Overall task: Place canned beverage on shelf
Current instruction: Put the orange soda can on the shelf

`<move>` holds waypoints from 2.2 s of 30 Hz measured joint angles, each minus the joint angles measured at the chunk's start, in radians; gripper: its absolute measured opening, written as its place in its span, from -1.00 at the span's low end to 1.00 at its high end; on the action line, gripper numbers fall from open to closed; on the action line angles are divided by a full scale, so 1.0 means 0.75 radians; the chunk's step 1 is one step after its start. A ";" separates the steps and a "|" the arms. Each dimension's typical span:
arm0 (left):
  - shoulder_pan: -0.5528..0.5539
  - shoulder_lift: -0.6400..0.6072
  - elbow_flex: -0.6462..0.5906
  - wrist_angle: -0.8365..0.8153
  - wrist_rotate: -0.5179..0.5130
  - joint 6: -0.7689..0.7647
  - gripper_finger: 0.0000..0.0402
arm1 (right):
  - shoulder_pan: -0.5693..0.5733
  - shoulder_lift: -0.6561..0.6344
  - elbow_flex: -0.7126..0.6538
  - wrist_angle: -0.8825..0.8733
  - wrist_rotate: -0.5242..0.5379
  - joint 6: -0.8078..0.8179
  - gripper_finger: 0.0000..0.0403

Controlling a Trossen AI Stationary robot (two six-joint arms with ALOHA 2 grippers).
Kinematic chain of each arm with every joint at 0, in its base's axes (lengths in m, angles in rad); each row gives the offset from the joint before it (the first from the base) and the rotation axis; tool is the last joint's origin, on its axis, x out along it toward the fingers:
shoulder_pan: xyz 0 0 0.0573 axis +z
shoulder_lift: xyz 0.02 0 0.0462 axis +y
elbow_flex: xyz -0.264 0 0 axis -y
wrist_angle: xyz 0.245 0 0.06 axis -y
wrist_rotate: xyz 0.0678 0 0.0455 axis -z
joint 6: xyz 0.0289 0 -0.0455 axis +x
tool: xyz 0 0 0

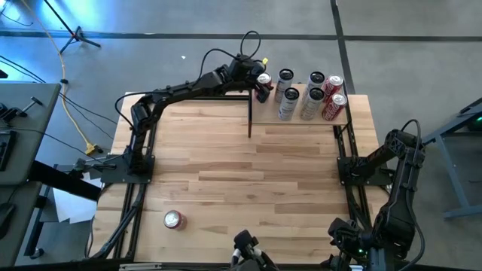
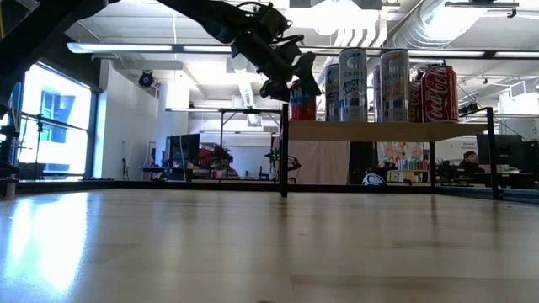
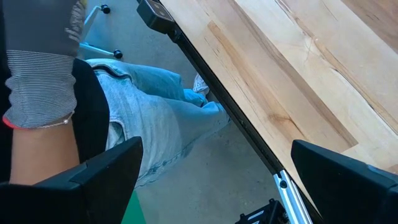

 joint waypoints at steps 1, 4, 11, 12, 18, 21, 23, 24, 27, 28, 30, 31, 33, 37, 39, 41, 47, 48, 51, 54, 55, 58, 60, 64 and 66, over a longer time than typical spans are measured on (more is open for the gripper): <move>0.000 -0.007 0.000 0.002 0.001 0.000 0.68 | 0.000 0.000 0.000 0.000 0.000 0.000 0.98; -0.005 -0.025 0.002 -0.002 0.000 0.000 0.68 | 0.000 0.000 0.000 0.000 0.000 0.000 0.98; -0.011 -0.042 0.002 -0.067 0.010 -0.055 0.68 | 0.000 0.000 0.000 0.000 0.000 0.000 0.98; -0.011 -0.043 0.002 -0.071 0.014 -0.059 0.68 | 0.000 0.000 0.000 0.000 0.000 0.000 0.98; -0.018 -0.043 0.002 -0.080 0.018 -0.059 0.68 | 0.000 0.000 0.000 0.000 0.000 0.000 0.98; -0.014 -0.043 0.002 -0.080 -0.007 -0.057 0.68 | 0.000 0.000 0.000 0.000 0.000 0.000 0.98; -0.008 -0.043 0.002 -0.080 -0.008 -0.053 0.68 | 0.000 0.000 0.000 0.000 0.000 0.000 0.98; -0.006 -0.043 0.002 -0.080 -0.009 -0.049 0.68 | 0.000 0.000 0.000 0.000 0.000 0.000 0.98; 0.001 -0.043 0.002 -0.081 -0.012 -0.043 0.68 | 0.000 0.000 0.000 0.000 0.000 0.000 0.98; 0.002 -0.043 0.002 -0.081 -0.013 -0.043 0.68 | 0.000 0.000 0.000 0.000 0.000 0.000 0.98; 0.003 -0.043 0.002 -0.080 -0.015 -0.041 0.68 | 0.000 0.001 0.000 0.000 0.000 0.000 0.98; 0.003 -0.043 0.002 -0.079 -0.015 -0.041 0.68 | 0.000 0.001 0.000 0.000 0.000 0.000 0.98; 0.003 -0.043 0.002 -0.079 -0.015 -0.041 0.68 | 0.000 0.001 0.000 0.000 0.000 0.000 0.98; 0.000 -0.042 0.002 -0.073 0.002 -0.043 0.68 | 0.000 0.000 0.000 0.000 0.000 0.000 0.98; 0.000 -0.042 0.002 -0.065 0.016 -0.038 0.68 | 0.000 0.000 0.000 0.000 0.000 0.000 0.98; -0.001 -0.042 0.001 -0.051 0.018 -0.033 0.70 | 0.000 0.000 0.000 0.000 0.000 0.000 0.98; 0.000 -0.042 0.001 -0.033 0.023 -0.030 0.81 | 0.000 0.000 0.000 0.000 0.000 0.000 0.98; 0.000 -0.042 0.001 -0.034 0.024 -0.030 0.84 | 0.000 0.000 0.000 0.000 0.000 0.000 0.98; -0.001 -0.042 0.001 -0.055 0.029 -0.032 0.89 | 0.000 0.000 0.000 0.000 0.000 0.000 0.98; 0.000 -0.042 0.001 -0.084 0.029 -0.034 0.91 | 0.000 0.000 0.000 0.000 0.000 0.000 0.98; 0.000 -0.042 0.001 -0.090 0.029 -0.034 0.91 | 0.000 0.000 0.000 0.000 0.000 0.000 0.98; 0.001 -0.042 0.001 -0.108 0.048 -0.034 0.91 | 0.000 0.000 0.000 0.000 0.000 0.000 0.98; 0.007 -0.042 0.001 -0.138 0.062 -0.033 0.91 | 0.000 0.001 0.001 0.000 0.000 0.001 0.98; 0.026 -0.048 0.000 -0.223 0.078 -0.046 0.91 | 0.000 0.000 0.000 0.000 0.000 0.000 0.98; 0.033 -0.059 -0.001 -0.253 0.081 -0.055 0.91 | 0.000 0.000 0.000 0.000 0.000 0.000 0.98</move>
